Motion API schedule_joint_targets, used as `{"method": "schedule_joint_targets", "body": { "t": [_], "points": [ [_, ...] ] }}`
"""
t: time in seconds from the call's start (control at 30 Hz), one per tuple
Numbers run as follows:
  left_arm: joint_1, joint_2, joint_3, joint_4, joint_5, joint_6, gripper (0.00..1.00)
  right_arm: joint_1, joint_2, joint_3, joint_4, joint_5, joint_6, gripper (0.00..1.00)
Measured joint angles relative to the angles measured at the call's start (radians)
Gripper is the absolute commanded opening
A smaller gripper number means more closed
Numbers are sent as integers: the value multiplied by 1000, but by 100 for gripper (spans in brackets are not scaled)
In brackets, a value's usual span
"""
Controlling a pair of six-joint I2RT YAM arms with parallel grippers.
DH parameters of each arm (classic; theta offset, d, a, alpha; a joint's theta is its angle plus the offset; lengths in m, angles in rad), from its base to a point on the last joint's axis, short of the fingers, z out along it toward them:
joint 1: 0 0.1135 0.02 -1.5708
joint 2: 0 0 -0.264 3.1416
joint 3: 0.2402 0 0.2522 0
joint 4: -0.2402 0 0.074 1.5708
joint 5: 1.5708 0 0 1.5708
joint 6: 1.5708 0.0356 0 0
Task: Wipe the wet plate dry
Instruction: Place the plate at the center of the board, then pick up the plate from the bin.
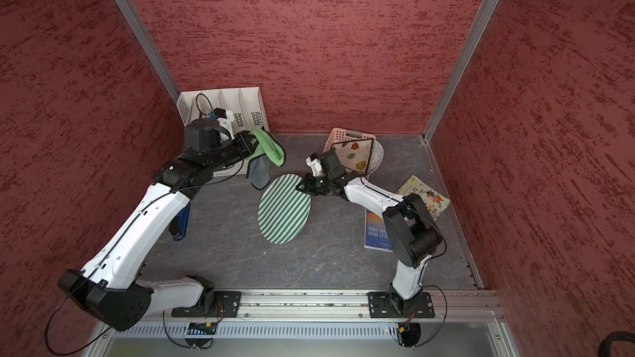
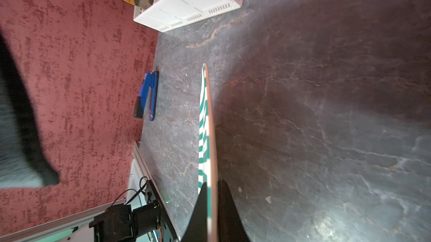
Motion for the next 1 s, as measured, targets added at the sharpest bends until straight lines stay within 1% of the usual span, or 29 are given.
{"method": "schedule_joint_targets", "body": {
  "t": [0.1, 0.17, 0.3, 0.47, 0.57, 0.67, 0.7, 0.73, 0.77, 0.87, 1.0],
  "points": [
    [0, 0, 0, 0, 9, -1, 0, -2, 20, -26, 20, -15, -27, 0],
    [0, 0, 0, 0, 13, -3, 0, -4, 21, -50, 48, -15, -43, 8],
    [0, 0, -2, 0, 13, -8, 0, -4, 27, -91, 96, 10, -74, 18],
    [0, 0, -22, 5, 15, -19, 0, -4, 97, -99, 109, 48, -117, 26],
    [0, 0, -37, 6, 16, -22, 0, -3, 127, -94, 102, 78, -151, 38],
    [0, 0, -56, 14, 16, -28, 0, -3, 151, -94, 52, 147, -209, 43],
    [0, 0, -64, 18, 16, -31, 0, -3, 153, -93, 42, 154, -224, 47],
    [0, 0, -71, 20, 16, -36, 0, -3, 148, -90, 32, 175, -235, 54],
    [0, 0, -76, 22, 16, -38, 0, -3, 141, -89, 27, 180, -247, 56],
    [0, 3, -80, 25, 16, -41, 0, -3, 108, -80, -32, 204, -274, 57],
    [0, 7, -80, 35, 17, -42, 0, -11, 9, -30, -121, 219, -281, 56]
  ]
}}
